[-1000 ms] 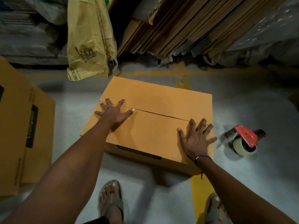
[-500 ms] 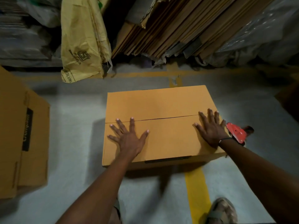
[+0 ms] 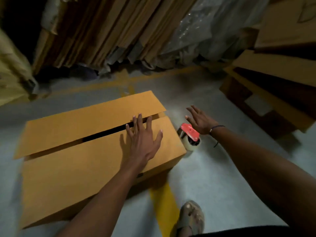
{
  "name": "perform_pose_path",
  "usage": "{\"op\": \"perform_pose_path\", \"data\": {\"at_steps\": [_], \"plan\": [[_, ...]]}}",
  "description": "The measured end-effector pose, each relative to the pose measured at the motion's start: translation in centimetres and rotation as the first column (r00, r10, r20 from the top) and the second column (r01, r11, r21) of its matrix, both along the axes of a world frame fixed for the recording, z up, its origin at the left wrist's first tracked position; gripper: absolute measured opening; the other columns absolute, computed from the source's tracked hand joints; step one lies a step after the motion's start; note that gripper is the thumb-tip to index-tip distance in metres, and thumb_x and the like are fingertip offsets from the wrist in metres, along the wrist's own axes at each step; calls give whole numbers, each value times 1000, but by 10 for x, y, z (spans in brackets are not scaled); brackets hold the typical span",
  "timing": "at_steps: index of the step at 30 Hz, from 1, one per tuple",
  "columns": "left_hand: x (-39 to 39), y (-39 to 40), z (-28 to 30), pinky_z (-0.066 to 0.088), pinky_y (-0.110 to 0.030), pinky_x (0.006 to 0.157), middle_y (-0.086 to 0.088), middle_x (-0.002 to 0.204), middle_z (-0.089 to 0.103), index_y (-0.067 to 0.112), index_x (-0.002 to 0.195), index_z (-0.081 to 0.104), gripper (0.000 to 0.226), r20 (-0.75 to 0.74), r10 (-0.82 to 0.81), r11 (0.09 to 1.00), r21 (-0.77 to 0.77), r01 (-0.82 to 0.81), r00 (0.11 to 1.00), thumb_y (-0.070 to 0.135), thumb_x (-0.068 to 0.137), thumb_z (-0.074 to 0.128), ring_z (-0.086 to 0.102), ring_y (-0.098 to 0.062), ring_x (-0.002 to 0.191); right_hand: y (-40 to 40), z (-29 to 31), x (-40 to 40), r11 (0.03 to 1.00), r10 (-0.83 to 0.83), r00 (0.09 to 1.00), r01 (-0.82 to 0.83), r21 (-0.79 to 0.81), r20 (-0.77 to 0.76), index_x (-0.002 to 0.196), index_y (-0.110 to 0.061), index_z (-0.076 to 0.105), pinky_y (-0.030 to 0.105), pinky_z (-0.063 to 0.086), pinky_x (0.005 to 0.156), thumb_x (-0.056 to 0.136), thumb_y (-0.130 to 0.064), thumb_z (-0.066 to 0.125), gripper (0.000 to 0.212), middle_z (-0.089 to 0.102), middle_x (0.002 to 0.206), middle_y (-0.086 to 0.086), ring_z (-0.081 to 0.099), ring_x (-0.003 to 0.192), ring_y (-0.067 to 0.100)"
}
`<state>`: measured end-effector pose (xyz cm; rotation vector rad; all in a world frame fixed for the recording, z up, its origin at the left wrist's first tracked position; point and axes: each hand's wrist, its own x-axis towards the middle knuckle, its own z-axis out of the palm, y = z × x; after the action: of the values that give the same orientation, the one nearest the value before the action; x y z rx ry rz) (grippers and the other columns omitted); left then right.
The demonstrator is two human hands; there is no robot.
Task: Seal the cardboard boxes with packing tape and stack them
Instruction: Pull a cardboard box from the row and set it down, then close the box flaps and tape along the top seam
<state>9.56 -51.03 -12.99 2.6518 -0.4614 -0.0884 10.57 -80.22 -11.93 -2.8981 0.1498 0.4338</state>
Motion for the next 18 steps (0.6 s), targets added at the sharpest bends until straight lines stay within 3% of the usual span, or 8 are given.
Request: {"op": "perform_pose_path", "data": {"at_steps": [5,10,13,16,18], "plan": [[20,-83,-20,3,-59,127,-14,171,13,25,156,35,68,82,-156,988,-3,157,984,64,100,35,-1,-33,160,-57,-43,12,996,-76,994,72,-51,-82,157,-8,33,44,25,123,106,-57,31,71,29,164,18,30,150,35],[26,-130,-56,8,-57,128,-11,171,20,28,154,41,63,103,-255,966,68,249,961,60,100,39,5,-31,160,-91,-115,14,992,-126,973,123,-31,-195,132,-10,60,44,43,107,79,-80,7,103,59,135,15,56,124,37],[28,-135,-63,9,-55,128,-11,169,26,27,153,43,65,84,-225,972,91,217,971,61,97,40,13,-33,158,-92,-136,11,988,-155,965,157,-7,-211,131,-15,58,45,45,102,79,-86,17,96,64,125,15,56,119,36],[28,-133,-64,8,-55,128,-11,168,28,26,152,44,66,95,-226,971,104,217,969,61,96,37,16,-31,158,-87,-151,22,966,-225,946,247,70,-234,148,-17,46,45,44,107,87,-84,39,91,56,144,14,55,128,35],[28,-133,-64,9,-54,128,-11,167,30,25,150,46,65,101,-223,971,108,212,970,59,95,36,18,-30,157,-81,-161,31,931,-288,913,338,140,-289,146,-18,47,42,49,102,78,-91,46,100,58,141,10,59,121,31]]}}
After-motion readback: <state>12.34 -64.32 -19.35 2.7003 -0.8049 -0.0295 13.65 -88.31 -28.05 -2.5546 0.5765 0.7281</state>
